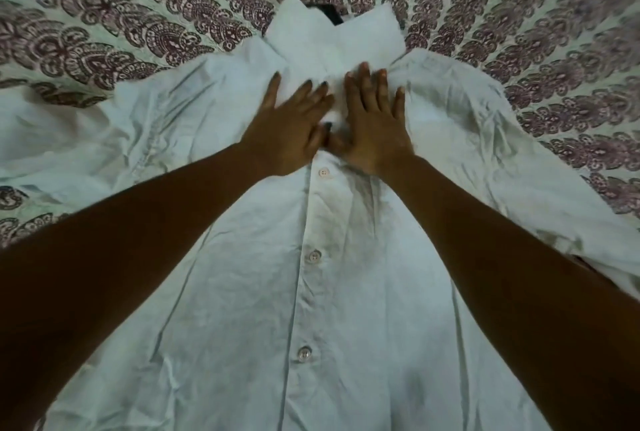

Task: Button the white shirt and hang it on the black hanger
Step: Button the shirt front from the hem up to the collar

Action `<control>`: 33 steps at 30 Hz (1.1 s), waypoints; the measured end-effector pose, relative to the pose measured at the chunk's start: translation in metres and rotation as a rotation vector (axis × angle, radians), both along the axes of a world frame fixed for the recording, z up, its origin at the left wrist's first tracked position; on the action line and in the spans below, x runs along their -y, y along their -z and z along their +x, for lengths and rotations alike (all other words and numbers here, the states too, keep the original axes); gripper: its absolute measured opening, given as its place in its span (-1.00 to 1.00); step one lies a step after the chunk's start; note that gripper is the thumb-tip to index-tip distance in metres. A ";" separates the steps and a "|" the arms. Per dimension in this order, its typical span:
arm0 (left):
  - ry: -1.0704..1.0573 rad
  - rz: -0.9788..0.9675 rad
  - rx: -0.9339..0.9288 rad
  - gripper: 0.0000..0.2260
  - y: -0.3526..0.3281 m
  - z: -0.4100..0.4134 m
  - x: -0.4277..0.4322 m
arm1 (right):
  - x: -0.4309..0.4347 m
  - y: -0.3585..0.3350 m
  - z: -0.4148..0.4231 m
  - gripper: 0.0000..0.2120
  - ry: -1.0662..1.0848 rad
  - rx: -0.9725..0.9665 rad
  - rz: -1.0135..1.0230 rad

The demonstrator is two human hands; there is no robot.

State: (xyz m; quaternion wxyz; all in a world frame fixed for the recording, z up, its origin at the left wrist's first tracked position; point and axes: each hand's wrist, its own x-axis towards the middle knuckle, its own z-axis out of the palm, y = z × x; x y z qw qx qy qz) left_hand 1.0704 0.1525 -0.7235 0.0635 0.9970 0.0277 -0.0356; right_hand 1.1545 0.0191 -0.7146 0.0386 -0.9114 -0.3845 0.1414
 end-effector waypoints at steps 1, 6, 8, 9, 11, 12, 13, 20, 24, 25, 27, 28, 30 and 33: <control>-0.009 0.029 -0.080 -0.40 0.002 0.001 -0.001 | 0.004 -0.001 -0.006 -0.20 -0.015 -0.001 -0.030; -0.038 0.360 -0.298 -0.45 -0.027 0.012 0.010 | 0.046 -0.014 -0.056 -0.23 -0.023 -0.029 -0.070; -0.064 0.324 -0.255 -0.46 -0.045 0.009 0.026 | 0.063 -0.025 -0.073 -0.22 -0.011 -0.021 -0.049; -0.060 0.278 -0.215 -0.47 -0.051 0.005 0.035 | 0.070 -0.029 -0.079 -0.22 -0.001 -0.028 -0.029; -0.002 0.159 -0.116 -0.50 -0.066 -0.008 0.054 | 0.087 -0.045 -0.091 -0.24 0.037 -0.051 0.040; 0.035 0.084 -0.059 -0.52 -0.073 -0.016 0.063 | 0.095 -0.053 -0.096 -0.26 0.057 -0.061 0.085; 0.055 -0.004 0.000 -0.51 -0.081 -0.025 0.072 | 0.102 -0.061 -0.100 -0.28 0.077 -0.069 0.129; -0.032 -0.440 0.230 -0.57 -0.166 -0.089 0.153 | 0.164 -0.152 -0.147 -0.34 0.259 -0.082 0.368; -0.071 -0.556 0.258 -0.61 -0.212 -0.113 0.197 | 0.207 -0.204 -0.170 -0.36 0.321 -0.046 0.439; -0.068 -0.574 0.261 -0.61 -0.220 -0.118 0.206 | 0.217 -0.213 -0.175 -0.37 0.336 -0.038 0.453; -0.056 -0.615 0.264 -0.62 -0.238 -0.125 0.227 | 0.244 -0.232 -0.182 -0.38 0.360 -0.008 0.479; -0.051 -0.631 0.260 -0.63 -0.245 -0.127 0.236 | 0.256 -0.238 -0.184 -0.39 0.371 0.006 0.487; -0.023 -0.643 0.249 -0.64 -0.262 -0.131 0.256 | 0.281 -0.254 -0.189 -0.40 0.400 0.016 0.499; 0.024 -0.626 0.242 -0.64 -0.285 -0.130 0.288 | 0.319 -0.276 -0.191 -0.44 0.406 0.063 0.520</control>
